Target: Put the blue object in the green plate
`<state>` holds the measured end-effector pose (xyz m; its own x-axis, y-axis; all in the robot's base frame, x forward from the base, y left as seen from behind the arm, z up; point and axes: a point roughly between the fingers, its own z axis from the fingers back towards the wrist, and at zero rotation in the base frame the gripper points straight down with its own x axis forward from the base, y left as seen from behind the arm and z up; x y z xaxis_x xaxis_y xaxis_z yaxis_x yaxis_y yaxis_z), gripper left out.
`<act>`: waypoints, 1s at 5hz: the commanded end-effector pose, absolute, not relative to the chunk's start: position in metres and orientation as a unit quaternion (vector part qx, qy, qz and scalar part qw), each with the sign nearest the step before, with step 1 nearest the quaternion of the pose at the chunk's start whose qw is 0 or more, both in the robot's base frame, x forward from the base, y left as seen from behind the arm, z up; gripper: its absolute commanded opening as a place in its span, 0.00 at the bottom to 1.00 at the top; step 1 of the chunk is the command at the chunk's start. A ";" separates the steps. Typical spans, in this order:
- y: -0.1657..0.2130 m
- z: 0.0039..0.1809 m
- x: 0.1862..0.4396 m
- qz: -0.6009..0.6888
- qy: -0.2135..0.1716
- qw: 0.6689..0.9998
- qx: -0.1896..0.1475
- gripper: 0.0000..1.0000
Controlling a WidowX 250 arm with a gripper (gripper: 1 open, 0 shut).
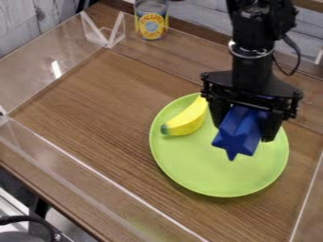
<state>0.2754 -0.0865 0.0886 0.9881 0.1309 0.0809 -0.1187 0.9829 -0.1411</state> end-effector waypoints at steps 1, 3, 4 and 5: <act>-0.084 0.107 0.278 0.065 -0.077 0.992 -0.078 1.00; -0.081 0.105 0.276 0.067 -0.075 0.992 -0.078 1.00; -0.080 0.104 0.275 0.068 -0.074 0.992 -0.078 1.00; -0.079 0.102 0.275 0.069 -0.074 0.992 -0.079 1.00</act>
